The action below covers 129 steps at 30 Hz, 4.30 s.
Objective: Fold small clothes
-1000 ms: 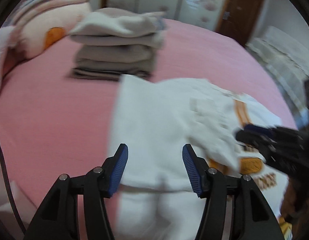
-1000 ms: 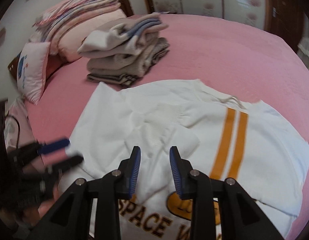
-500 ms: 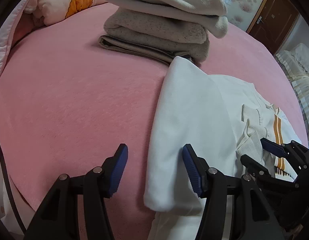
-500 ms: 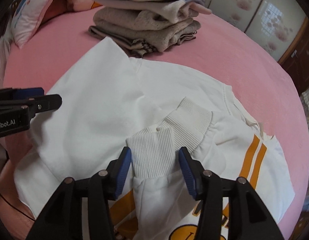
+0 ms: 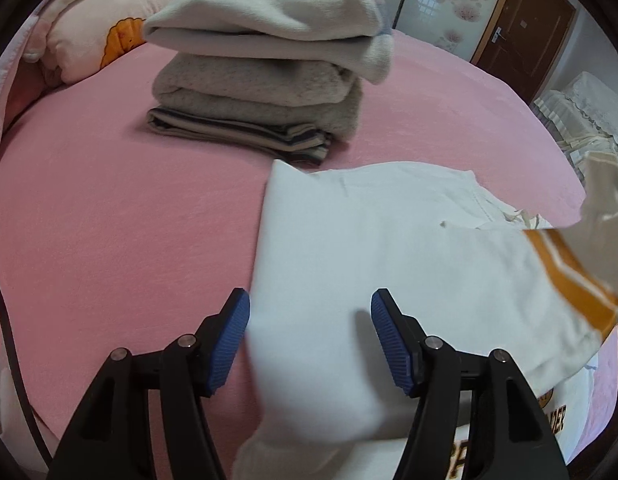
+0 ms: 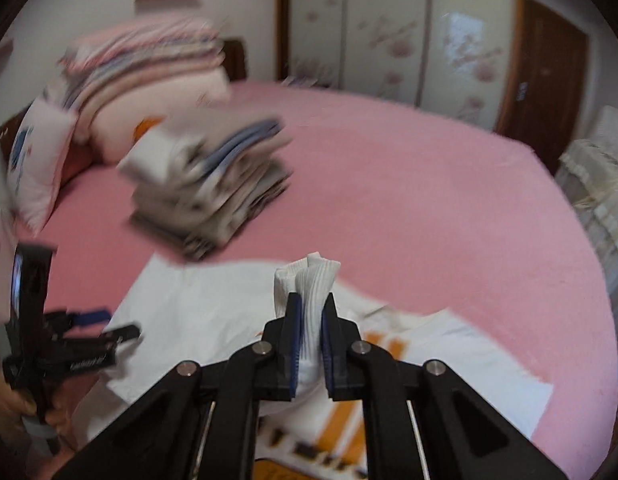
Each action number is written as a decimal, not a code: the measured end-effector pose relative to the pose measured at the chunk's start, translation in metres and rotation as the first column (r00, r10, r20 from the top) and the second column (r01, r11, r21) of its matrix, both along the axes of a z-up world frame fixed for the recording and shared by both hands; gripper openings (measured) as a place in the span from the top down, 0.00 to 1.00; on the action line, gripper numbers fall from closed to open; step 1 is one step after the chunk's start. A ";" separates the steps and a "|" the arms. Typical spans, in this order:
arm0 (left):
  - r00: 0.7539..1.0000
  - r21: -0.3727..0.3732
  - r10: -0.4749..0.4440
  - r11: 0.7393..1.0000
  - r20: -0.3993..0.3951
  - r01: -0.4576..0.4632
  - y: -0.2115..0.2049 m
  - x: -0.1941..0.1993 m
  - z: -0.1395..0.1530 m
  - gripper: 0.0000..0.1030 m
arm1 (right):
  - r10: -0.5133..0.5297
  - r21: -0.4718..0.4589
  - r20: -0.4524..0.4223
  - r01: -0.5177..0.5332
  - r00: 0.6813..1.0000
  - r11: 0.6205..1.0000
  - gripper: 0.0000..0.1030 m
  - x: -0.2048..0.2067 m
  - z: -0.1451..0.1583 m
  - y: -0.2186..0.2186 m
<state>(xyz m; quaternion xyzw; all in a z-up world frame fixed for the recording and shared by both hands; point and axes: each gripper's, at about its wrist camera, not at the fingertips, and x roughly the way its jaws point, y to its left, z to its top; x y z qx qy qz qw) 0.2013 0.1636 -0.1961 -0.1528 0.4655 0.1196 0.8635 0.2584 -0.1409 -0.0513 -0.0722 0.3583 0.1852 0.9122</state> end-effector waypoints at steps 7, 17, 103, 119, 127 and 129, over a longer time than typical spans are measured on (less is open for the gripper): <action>0.998 0.027 -0.065 0.998 0.015 0.065 -0.040 0.025 -0.008 0.40 | -0.238 0.105 0.029 0.233 0.971 0.967 0.91 0.016 -0.020 -0.115; 0.995 0.156 -0.093 0.983 -0.024 0.096 -0.066 0.050 -0.025 0.39 | -0.383 0.177 -0.351 0.462 0.854 0.869 0.71 -0.017 -0.135 -0.200; 0.996 0.092 -0.027 0.995 -0.086 0.035 -0.007 0.148 -0.015 0.93 | -0.208 0.100 -0.311 0.249 0.928 0.963 0.89 0.028 -0.132 -0.221; 0.977 0.545 -0.187 0.811 -0.105 0.214 -0.075 0.149 -0.020 0.92 | -0.322 -0.012 -0.281 0.333 0.904 0.943 0.88 0.022 -0.150 -0.204; 0.985 0.550 -0.130 0.817 -0.113 0.171 -0.086 0.133 0.011 0.28 | -0.348 -0.095 -0.231 0.335 0.908 0.937 0.67 0.004 -0.117 -0.194; 0.986 0.514 -0.136 0.842 -0.098 0.167 -0.094 0.105 0.028 0.28 | -0.358 -0.082 -0.216 0.349 0.908 0.934 0.67 -0.010 -0.104 -0.194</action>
